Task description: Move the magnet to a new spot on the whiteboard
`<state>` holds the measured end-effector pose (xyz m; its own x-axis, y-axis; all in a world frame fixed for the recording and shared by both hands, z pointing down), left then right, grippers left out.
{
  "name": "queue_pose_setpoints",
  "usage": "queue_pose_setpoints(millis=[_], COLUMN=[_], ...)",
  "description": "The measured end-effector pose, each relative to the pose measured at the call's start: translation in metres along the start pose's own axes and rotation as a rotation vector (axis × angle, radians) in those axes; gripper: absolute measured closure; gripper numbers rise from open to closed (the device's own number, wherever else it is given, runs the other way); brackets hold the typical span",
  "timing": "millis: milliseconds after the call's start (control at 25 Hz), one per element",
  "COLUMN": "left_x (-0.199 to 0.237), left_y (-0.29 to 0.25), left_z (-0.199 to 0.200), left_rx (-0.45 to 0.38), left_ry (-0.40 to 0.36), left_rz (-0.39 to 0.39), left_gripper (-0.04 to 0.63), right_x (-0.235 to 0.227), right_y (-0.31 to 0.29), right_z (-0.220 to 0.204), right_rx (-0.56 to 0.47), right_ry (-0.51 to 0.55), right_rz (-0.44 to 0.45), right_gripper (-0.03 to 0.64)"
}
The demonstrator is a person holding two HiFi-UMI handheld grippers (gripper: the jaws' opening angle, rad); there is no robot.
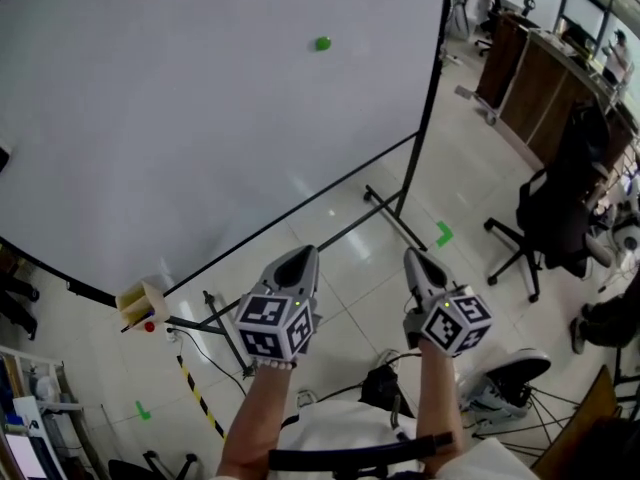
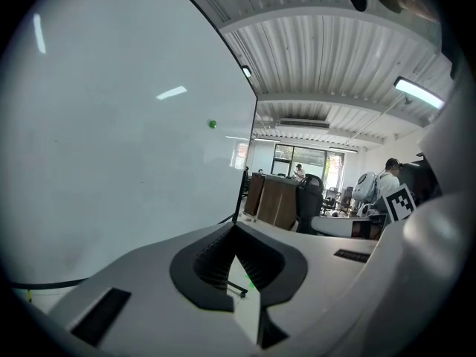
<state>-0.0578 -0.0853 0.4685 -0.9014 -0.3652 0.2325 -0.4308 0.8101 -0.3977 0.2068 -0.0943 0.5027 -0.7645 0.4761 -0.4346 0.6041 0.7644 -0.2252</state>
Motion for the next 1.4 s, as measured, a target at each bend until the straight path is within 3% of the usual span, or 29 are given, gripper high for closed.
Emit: queue_pose_setpoints(millis=[240, 480, 760, 1400], left_x=[0.049, 0.059, 0.030, -0.021], left_y=[0.078, 0.118, 0.132, 0.141], left_z=[-0.025, -0.038, -0.043, -0.040], left_rx=[0.002, -0.005, -0.054, -0.086], left_ry=[-0.004, 0.002, 0.027, 0.013], left_rz=[-0.041, -0.097, -0.096, -0.044], left_gripper=[0.602, 0.601, 0.601, 0.601], right_x=[0.106, 0.158, 0.161, 0.138], right_y=[0.010, 0.038, 0.067, 0.105], right_z=[-0.037, -0.051, -0.032, -0.018], right_rx=[-0.012, -0.011, -0.026, -0.032], right_ry=[0.046, 0.086, 0.146, 0.163], right_rz=[-0.028, -0.083, -0.069, -0.026], right_gripper=[0.614, 0.614, 0.614, 0.614])
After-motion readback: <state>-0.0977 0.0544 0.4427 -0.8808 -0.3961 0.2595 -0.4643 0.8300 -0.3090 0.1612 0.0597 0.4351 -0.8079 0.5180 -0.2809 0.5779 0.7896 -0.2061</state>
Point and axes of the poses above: the fingertips, and each gripper's own axes: y backward along the fingers, x to its left, z out of its top, the point moved 9 cm from there along y, backward along the fingers, and after that the axes turned 7 degrees about x, right-handed, at the moved point
